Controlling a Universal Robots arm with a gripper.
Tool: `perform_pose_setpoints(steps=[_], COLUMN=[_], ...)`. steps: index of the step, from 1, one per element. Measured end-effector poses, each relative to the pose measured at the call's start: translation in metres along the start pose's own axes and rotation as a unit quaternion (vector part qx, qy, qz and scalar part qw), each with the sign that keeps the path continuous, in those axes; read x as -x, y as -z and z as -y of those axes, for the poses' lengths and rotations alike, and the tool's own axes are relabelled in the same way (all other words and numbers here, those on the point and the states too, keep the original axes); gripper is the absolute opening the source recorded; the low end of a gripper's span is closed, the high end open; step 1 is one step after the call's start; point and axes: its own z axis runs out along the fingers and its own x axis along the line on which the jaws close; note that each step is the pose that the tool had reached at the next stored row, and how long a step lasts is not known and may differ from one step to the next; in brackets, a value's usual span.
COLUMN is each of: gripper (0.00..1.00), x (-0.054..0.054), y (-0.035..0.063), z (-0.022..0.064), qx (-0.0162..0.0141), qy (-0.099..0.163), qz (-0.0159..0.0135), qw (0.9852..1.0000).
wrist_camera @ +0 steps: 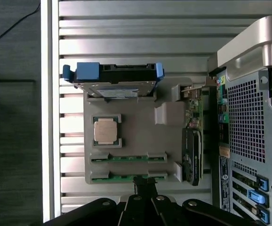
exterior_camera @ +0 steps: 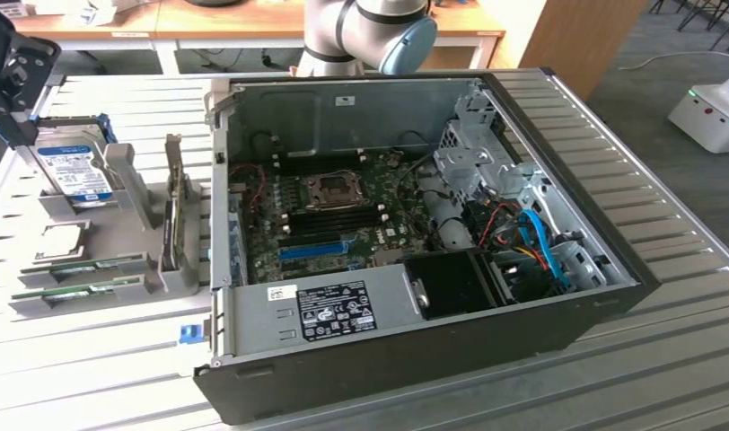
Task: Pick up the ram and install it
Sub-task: 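Pick up the ram and move it above insertion slot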
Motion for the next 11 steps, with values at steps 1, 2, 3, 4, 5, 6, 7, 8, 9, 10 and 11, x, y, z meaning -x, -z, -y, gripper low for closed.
perform_pose_setpoints(steps=[1,2,3,4,5,6,7,8,9,10,11], gripper=[0.11,0.11,0.11,0.11,0.11,0.11,0.11,0.11,0.11,0.11,0.11], x=[0.0,0.0,0.0,0.0,0.0,0.0,0.0,0.0,0.0,0.0,0.0], y=[0.0,0.0,-0.0001,0.0,0.0,-0.0001,-0.0001,-0.0001,0.0,-0.0001,0.0], z=[0.0,0.0,0.0,0.0,0.0,0.0,0.0,0.0,0.0,0.0,0.0], qx=[0.0001,0.0002,0.0003,0.0003,0.0004,0.0005,0.0006,0.0007,0.0008,0.0009,0.001], qy=[0.007,0.014,0.021,0.028,0.035,0.042,0.049,0.056,0.063,0.069,0.075], qz=[-0.0003,-0.0006,-0.0008,-0.0012,-0.0015,-0.0018,-0.0021,-0.0024,-0.0027,-0.0029,-0.0032], qw=[1.0,0.9999,0.9998,0.9996,0.9994,0.9991,0.9988,0.9984,0.998,0.9976,0.9972])
